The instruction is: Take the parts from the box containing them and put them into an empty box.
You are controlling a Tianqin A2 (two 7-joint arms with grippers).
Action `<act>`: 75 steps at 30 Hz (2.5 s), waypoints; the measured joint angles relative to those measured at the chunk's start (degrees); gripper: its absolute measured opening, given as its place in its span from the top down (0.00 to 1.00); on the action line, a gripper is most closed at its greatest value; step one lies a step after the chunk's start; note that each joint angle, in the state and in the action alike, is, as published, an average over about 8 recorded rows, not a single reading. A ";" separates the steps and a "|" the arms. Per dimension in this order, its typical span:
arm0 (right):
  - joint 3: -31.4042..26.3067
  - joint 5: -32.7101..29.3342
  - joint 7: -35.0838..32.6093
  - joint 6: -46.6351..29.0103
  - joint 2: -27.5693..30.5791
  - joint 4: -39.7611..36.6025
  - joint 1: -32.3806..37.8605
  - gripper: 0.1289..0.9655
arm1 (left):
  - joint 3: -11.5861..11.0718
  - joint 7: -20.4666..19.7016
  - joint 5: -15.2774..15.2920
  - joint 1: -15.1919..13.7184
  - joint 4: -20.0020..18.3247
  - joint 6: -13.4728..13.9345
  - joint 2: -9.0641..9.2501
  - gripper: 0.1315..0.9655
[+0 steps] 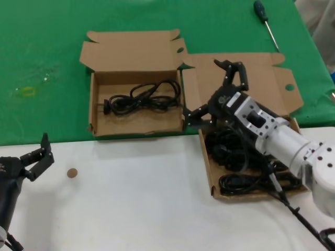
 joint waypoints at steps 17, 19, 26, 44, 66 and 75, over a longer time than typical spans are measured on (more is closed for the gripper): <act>5.43 4.44 7.74 9.37 -1.40 6.96 -11.72 0.00 | 0.00 -0.02 -0.01 0.00 0.00 0.00 0.00 0.02; 6.06 4.96 8.64 10.46 -1.56 7.77 -13.08 0.00 | 0.00 -0.02 -0.01 0.00 0.00 0.00 0.00 0.01; 8.29 6.78 11.82 14.30 -2.13 10.62 -17.89 0.00 | 0.00 -0.02 -0.01 0.00 0.00 0.00 0.00 0.00; 10.65 8.71 15.20 18.39 -2.74 13.66 -23.00 0.00 | 0.00 -0.02 -0.01 0.00 0.00 0.00 0.00 0.00; 10.65 8.71 15.21 18.39 -2.74 13.66 -23.00 0.00 | 0.00 -0.01 -0.01 0.00 0.00 0.00 0.00 0.00; 10.65 8.71 15.21 18.39 -2.74 13.66 -23.00 0.00 | 0.00 -0.01 -0.01 0.00 0.00 0.00 0.00 0.00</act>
